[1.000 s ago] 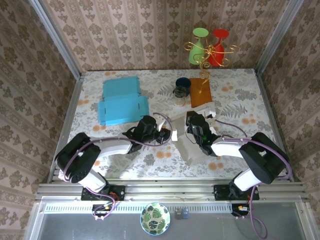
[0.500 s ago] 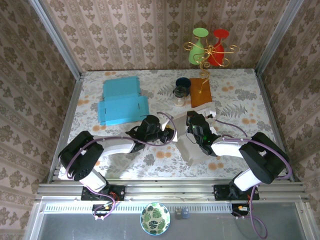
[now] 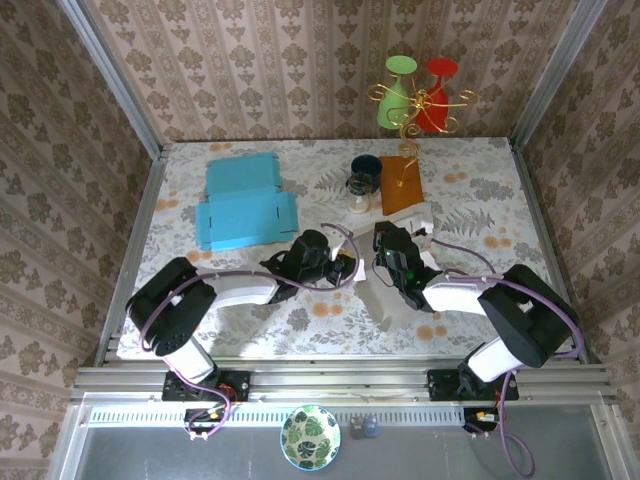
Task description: Fold the paper box
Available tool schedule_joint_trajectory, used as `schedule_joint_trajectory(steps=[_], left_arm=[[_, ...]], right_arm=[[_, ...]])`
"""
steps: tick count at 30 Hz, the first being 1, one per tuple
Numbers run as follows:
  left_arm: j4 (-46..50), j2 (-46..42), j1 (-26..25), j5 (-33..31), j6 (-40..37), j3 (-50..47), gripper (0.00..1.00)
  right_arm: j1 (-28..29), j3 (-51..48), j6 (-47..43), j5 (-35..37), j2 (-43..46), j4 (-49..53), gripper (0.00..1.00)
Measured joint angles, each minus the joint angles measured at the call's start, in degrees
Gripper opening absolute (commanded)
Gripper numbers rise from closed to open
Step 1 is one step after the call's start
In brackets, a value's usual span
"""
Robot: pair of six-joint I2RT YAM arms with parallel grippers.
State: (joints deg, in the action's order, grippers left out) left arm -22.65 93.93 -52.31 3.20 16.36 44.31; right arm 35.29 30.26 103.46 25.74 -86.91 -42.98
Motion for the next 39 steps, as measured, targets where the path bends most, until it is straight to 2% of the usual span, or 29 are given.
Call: schedule_joint_trajectory(steps=[7,11,26,34,39], left_arm=[[4.63,0.87,-3.26,-9.99,2.82,3.06,0.33],[5.62,1.44,-4.24,-13.66,4.17,3.61,0.38],[5.55,2.78,-5.4,-16.63,5.55,3.82,0.41],[7.74,4.31,-8.07,-21.29,6.01,5.77,0.33],[9.99,6.03,-9.38,-24.87,7.48,7.76,0.23]], right_arm=[[0.02,-0.28,0.02,0.59,0.74,-0.07,0.0],[0.17,-1.46,0.04,0.61,1.38,-0.79,0.0],[0.66,-7.61,-1.22,-0.09,2.56,-10.4,0.0],[0.76,-9.94,-1.51,-0.83,4.13,-12.28,0.0],[0.87,-10.29,-1.51,-0.85,5.03,-11.78,0.0]])
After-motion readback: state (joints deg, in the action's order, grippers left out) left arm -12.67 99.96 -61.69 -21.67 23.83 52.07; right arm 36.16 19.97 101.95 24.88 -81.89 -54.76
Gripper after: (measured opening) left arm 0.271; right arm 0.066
